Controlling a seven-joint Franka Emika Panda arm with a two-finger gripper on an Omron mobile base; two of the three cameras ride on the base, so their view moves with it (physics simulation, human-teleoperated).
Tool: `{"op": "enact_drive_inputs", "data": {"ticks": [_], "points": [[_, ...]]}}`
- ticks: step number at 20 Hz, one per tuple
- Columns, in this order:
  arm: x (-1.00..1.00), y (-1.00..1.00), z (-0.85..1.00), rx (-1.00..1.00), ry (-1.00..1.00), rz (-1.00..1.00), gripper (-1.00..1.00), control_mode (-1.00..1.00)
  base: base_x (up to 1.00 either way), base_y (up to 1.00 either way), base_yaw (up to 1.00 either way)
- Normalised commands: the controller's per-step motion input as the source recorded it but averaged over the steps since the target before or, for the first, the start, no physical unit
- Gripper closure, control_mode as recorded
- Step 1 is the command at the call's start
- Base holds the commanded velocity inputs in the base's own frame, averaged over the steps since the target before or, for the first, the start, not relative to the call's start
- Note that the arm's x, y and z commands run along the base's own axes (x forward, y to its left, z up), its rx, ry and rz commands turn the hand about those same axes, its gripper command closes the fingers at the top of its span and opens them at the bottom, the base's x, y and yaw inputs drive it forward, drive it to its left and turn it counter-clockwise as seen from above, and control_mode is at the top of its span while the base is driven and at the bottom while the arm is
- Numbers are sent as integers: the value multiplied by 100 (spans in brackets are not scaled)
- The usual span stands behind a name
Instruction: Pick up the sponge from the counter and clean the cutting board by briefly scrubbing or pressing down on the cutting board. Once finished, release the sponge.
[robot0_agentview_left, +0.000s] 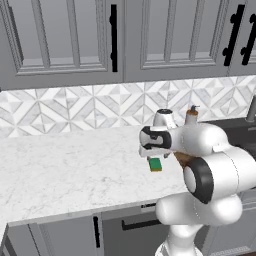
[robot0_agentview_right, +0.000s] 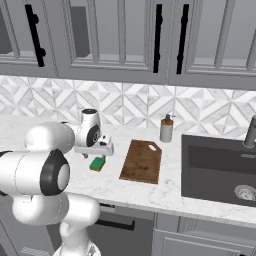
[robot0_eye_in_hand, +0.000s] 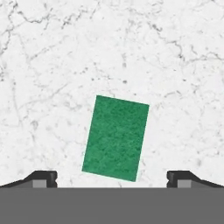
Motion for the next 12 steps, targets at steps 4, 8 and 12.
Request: {"op": "enact_drive_inputs", "data": {"ticks": [4,8,12], "points": [[13,0,-35,0,0,0,-100,-100,0,0,0],[0,0,-35,0,0,0,-100,-100,0,0,0],[0,0,-30,0,0,0,-100,-100,0,0,0]]}}
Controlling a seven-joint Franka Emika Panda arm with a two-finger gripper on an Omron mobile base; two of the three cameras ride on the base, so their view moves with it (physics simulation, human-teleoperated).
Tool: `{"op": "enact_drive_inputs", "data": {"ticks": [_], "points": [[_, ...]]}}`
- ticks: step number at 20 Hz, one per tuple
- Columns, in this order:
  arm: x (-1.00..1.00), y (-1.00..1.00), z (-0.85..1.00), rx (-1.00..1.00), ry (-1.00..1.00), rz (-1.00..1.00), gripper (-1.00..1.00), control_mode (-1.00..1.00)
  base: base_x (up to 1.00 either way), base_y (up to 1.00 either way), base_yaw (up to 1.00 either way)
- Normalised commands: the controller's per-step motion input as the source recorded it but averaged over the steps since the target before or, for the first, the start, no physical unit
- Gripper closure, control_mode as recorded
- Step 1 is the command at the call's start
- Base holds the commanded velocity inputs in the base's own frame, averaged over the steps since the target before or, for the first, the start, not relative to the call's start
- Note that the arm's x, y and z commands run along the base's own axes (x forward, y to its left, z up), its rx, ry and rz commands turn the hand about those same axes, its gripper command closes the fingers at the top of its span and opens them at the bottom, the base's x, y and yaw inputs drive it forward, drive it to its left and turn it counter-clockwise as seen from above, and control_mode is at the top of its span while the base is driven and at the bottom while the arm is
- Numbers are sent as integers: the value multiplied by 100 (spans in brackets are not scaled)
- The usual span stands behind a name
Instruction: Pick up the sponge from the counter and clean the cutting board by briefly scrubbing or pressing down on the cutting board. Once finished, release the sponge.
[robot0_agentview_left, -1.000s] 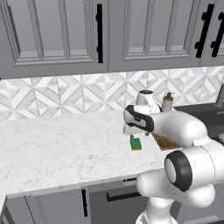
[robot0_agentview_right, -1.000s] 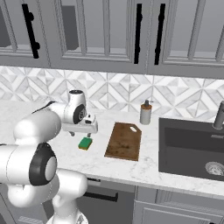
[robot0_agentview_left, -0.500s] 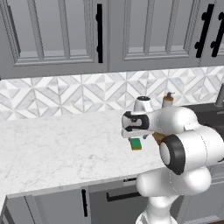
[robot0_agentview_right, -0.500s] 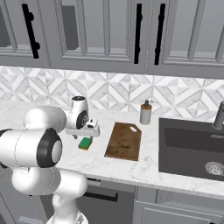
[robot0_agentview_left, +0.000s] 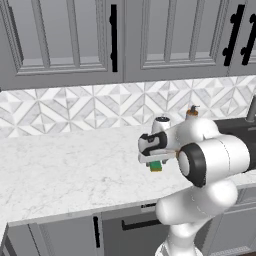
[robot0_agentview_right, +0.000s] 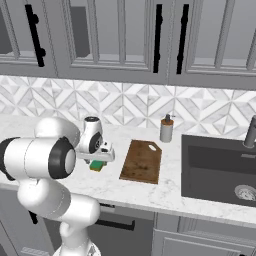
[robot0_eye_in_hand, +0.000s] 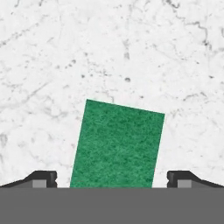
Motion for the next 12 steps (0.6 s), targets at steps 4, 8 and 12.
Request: {"op": "enact_drive_inputs", "data": {"ticks": [4,8,12], "points": [[0,0,-21,1,0,0,-100,-100,0,0,0],[1,0,-22,0,0,0,100,-100,0,0,0],[1,0,-10,0,2,0,100,-100,0,0,0]]}}
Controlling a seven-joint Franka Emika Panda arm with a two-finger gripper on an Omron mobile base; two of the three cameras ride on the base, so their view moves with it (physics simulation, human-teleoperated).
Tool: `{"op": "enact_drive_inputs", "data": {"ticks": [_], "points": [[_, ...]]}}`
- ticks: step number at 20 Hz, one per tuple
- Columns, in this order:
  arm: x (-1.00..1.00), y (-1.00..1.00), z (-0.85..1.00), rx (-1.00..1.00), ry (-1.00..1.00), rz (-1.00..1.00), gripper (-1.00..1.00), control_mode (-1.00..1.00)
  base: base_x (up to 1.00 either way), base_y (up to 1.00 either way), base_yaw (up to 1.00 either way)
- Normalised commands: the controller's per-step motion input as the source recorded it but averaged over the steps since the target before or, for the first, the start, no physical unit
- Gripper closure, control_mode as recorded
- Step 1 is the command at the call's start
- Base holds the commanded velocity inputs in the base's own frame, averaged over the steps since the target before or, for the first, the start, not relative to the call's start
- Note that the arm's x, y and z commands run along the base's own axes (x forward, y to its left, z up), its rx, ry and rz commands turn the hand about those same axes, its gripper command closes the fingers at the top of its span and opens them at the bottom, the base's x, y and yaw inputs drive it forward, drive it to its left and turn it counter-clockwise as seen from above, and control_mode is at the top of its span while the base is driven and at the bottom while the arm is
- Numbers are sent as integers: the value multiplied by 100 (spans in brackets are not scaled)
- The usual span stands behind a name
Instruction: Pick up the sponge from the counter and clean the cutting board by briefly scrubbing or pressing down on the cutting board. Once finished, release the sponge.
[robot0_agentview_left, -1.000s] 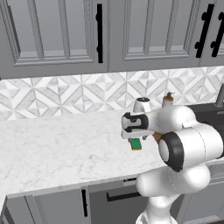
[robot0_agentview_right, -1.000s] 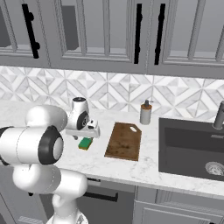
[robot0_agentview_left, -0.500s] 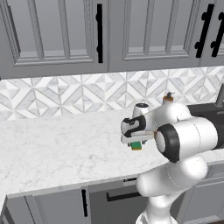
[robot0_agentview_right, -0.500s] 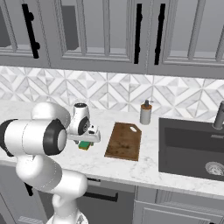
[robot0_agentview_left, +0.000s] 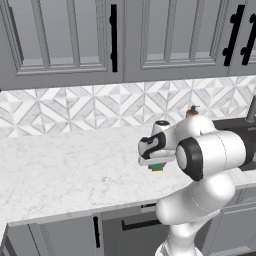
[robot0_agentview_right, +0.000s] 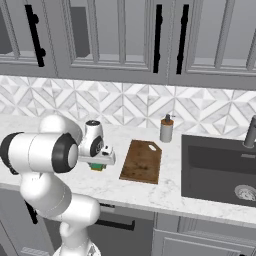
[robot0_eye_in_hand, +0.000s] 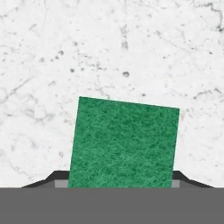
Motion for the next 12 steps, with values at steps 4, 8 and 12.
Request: {"op": "enact_drive_inputs", "data": {"ticks": [4,8,12], "points": [[0,0,1,0,0,0,100,-100,0,0,0],[7,-53,29,-2,4,0,100,-100,0,0,0],[0,-68,31,-2,0,0,100,-100,0,0,0]]}}
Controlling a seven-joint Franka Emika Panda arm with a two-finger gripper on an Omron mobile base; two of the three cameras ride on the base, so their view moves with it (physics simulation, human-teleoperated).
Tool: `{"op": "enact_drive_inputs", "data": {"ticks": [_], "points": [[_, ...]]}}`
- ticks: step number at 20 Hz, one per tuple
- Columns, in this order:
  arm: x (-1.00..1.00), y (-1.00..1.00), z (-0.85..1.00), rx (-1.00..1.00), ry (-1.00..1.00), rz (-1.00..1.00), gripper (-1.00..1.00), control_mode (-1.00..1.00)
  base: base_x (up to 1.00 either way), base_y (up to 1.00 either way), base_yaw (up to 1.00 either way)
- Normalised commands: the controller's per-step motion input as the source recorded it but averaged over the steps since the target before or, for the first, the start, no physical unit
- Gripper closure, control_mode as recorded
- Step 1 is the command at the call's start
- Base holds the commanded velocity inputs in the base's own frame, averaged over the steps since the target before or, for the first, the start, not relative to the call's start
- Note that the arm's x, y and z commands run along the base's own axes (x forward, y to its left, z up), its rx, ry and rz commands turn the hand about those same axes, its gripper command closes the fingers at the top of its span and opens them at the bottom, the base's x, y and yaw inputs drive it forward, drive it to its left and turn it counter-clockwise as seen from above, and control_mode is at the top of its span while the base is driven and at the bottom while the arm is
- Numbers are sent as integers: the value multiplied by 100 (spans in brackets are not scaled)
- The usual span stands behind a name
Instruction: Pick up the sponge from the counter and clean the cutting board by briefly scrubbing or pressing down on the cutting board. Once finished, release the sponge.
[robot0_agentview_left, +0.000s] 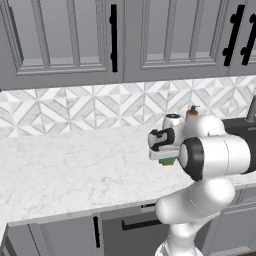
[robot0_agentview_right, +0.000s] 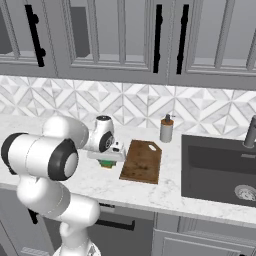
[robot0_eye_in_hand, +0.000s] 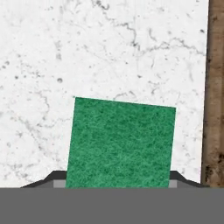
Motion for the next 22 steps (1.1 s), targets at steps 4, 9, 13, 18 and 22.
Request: {"op": "enact_drive_inputs", "data": {"ticks": [4,9,13,18,22], "points": [[-25,-32,26,0,-1,0,100,-100,0,0,0],[-61,-63,0,2,-1,0,100,-100,0,0,0],[-16,-68,-11,1,0,0,100,-100,0,0,0],[25,-13,-17,0,-1,0,100,-100,0,0,0],[35,0,0,0,0,0,100,-100,0,0,0]]}}
